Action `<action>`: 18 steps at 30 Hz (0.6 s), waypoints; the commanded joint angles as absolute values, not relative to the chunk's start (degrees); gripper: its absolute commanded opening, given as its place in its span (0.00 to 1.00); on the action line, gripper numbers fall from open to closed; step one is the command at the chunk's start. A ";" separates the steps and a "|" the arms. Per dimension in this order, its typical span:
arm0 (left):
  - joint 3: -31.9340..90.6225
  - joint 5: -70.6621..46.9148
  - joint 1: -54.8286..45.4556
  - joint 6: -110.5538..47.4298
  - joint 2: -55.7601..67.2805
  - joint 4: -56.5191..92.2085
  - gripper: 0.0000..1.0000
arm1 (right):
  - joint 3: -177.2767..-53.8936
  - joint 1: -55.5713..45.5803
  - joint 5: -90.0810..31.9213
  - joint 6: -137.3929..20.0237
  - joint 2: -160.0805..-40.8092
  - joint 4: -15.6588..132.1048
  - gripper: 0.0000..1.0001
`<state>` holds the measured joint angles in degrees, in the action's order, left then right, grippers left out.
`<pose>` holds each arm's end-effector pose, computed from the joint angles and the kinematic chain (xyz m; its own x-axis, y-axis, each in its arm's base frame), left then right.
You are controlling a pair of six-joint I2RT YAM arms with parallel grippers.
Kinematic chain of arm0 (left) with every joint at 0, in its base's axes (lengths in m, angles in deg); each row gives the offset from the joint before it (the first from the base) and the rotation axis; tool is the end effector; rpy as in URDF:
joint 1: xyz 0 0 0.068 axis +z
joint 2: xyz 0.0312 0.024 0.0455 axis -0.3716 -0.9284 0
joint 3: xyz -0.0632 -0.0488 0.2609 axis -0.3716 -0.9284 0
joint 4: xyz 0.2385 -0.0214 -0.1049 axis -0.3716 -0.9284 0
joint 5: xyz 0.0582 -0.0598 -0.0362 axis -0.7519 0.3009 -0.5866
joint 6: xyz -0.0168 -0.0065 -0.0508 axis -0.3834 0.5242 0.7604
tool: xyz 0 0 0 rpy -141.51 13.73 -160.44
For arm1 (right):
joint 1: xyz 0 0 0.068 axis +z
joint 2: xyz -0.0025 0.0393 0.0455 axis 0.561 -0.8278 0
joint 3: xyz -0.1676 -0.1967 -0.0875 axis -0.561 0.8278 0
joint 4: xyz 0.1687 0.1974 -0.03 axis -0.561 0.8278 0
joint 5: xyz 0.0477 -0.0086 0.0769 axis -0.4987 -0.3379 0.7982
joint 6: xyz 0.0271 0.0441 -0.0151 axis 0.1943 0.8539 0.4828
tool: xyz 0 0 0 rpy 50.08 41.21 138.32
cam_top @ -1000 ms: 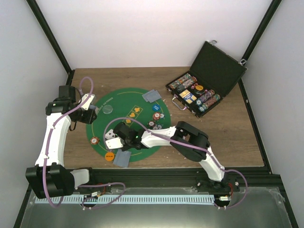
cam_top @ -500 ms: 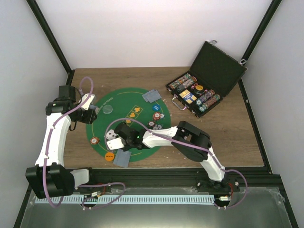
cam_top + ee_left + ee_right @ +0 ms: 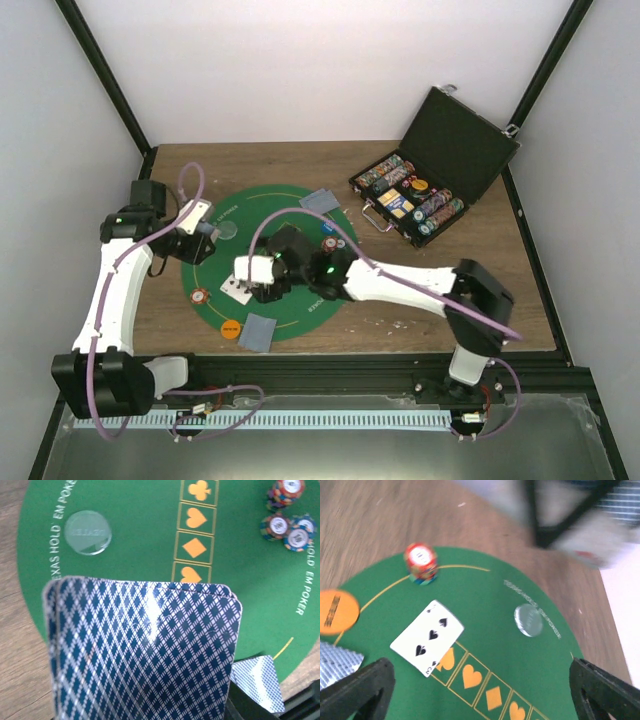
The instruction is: Distribute texas hold em gaming equipment
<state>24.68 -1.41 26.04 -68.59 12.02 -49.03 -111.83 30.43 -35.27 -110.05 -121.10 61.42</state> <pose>0.2161 0.0044 0.3145 -0.8003 0.3489 -0.4877 0.4453 0.8904 -0.0938 0.1741 0.3682 0.2413 0.4700 -0.6446 -0.6029 -0.8167 -0.0586 -0.5740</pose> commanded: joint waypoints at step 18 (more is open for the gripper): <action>28.71 8.93 9.36 -84.76 17.05 -60.94 0.39 | -122.76 2.46 29.93 -49.14 -121.12 60.32 1.00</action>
<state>26.71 5.16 10.94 -80.68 17.03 -57.43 -119.81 0.42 19.51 -57.40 -117.95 60.00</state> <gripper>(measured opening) 0.390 0.999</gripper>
